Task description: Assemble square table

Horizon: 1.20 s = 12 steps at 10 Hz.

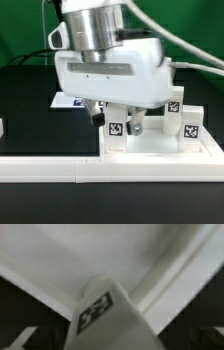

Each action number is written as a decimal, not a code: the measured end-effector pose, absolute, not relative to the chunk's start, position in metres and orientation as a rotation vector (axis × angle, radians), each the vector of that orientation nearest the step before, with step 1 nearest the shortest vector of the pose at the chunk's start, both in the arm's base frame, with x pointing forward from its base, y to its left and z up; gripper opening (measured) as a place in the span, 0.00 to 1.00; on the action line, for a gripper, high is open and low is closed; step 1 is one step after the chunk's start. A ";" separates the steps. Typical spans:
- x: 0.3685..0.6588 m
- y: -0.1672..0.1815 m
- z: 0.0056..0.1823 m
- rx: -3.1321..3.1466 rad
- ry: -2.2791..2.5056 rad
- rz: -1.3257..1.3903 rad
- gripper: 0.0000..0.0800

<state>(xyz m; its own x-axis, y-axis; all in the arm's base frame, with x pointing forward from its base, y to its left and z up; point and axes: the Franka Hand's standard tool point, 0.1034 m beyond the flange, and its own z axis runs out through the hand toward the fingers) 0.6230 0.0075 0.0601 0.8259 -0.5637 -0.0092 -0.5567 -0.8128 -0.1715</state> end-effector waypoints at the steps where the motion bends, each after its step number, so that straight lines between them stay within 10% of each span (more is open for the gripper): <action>1: 0.621 0.009 0.061 -2.892 0.721 -0.042 0.81; 4: 0.622 0.007 0.060 -2.945 0.580 -0.059 0.81; 8: 0.619 0.002 0.058 -2.859 0.925 -0.029 0.34; 12: 0.621 0.008 0.057 -2.344 1.897 0.069 0.34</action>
Offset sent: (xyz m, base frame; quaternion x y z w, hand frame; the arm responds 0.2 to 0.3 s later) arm 0.0000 0.0000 0.0000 0.0000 0.0000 0.0000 1.0000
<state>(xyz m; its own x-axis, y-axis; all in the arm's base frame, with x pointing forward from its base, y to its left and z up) 0.6206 0.0082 0.0573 0.2108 -0.9709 -0.1140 -0.9766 -0.2040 -0.0686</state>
